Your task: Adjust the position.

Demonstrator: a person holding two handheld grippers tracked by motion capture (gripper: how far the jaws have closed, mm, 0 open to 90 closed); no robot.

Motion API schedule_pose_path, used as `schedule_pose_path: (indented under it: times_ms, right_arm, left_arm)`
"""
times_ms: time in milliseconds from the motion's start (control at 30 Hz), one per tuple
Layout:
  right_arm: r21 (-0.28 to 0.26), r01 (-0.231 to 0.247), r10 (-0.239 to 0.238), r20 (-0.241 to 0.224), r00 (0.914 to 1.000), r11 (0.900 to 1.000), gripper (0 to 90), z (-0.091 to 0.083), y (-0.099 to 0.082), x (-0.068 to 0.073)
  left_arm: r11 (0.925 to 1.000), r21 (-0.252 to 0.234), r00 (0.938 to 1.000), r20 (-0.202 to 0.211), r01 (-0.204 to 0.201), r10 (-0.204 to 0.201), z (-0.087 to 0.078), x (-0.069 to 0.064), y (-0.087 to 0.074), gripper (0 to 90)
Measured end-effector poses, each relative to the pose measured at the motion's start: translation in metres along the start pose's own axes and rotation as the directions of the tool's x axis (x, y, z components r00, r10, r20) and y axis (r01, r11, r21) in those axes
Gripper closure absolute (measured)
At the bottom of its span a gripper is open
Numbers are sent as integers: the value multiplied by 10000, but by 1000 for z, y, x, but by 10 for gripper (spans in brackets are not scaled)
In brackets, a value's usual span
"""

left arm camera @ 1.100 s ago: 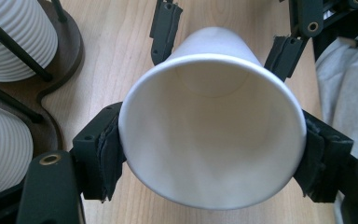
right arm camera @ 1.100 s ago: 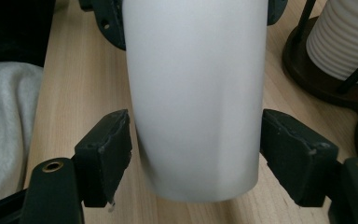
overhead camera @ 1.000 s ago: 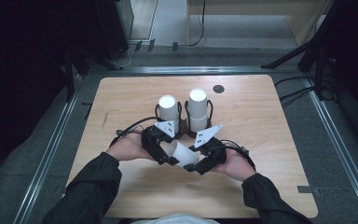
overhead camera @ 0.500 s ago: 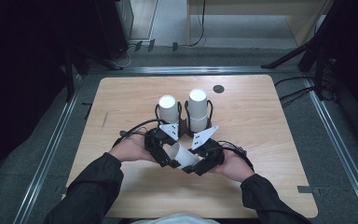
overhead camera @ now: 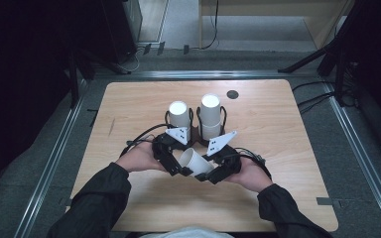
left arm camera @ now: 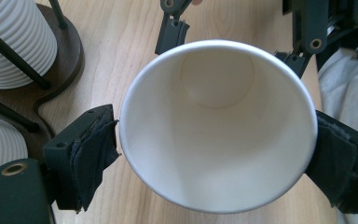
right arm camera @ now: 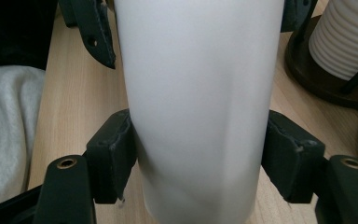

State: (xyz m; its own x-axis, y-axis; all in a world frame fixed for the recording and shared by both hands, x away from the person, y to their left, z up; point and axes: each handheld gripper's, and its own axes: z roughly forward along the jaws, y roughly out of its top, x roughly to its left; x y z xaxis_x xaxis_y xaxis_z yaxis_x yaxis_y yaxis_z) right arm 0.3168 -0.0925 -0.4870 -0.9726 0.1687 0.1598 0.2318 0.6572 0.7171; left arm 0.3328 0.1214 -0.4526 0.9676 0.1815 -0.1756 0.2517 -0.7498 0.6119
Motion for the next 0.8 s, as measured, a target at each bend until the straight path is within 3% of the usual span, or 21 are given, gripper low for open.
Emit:
schedule_pose_path:
  times_ms: [233,367,500,800]
  right_arm:
    - [-372,3,-2,44,10000,9993,321,-8,0,-1]
    - [-617,-178,179,20,9998,9979,321,-12,1,-2]
    - [-767,-304,305,-6,9995,9966,321,-17,0,-4]
    - [-1079,-377,380,2,9993,9934,321,-25,-1,-5]
  left_arm:
    - [9970,-543,9984,178,549,-540,-4,3,-2,102]
    - [9952,-715,9977,182,661,-650,-5,4,-2,96]
    - [9870,-1278,9950,315,978,-945,-9,4,-4,98]
    - [9845,-1507,9959,150,902,-890,-11,2,-8,126]
